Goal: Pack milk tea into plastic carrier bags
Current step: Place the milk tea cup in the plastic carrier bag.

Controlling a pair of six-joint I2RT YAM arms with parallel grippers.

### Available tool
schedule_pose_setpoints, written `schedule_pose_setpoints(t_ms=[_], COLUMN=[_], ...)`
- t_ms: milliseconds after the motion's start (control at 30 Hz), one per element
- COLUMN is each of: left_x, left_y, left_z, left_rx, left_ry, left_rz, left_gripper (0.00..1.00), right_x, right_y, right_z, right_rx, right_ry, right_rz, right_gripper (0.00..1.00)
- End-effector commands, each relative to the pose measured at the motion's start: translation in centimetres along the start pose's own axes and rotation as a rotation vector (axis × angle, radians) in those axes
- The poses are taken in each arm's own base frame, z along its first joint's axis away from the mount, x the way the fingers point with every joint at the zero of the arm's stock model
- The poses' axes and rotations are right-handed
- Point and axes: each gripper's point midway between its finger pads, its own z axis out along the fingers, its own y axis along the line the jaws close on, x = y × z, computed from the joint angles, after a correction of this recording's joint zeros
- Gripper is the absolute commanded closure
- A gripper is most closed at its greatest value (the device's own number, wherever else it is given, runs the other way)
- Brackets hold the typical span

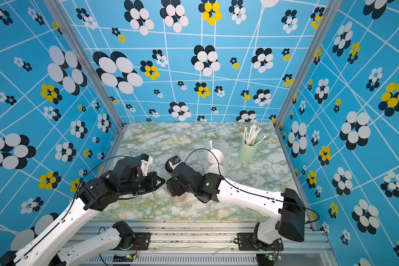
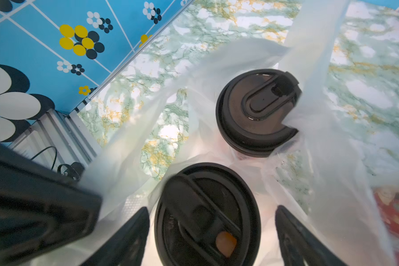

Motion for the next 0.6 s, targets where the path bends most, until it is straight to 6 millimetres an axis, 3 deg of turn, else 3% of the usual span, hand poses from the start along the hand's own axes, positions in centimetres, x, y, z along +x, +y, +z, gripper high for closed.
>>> schedule_pose_setpoints(t_ms=[0, 133, 333, 567], left_x=[-0.2, -0.6, -2.1, -3.7], left_y=[0.5, 0.4, 0.0, 0.8], left_z=[0.1, -0.4, -1.3, -1.1], left_rx=[-0.022, -0.028, -0.048, -0.1], left_ry=[-0.005, -0.02, -0.053, -0.033], left_rz=[0.002, 0.016, 0.052, 0.079], left_gripper=[0.95, 0.79, 0.62, 0.52], right_x=[-1.4, -2.6, -5.6, -7.9], right_y=[0.9, -0.1, -2.6, -7.7], right_z=[-1.5, -2.6, -5.4, -8.0], right_rx=[-0.029, 0.011, 0.056, 0.129], right_ry=[-0.021, -0.066, -0.115, -0.112], right_rz=[-0.01, -0.007, 0.037, 0.115], right_gripper=[0.11, 0.15, 0.2, 0.28])
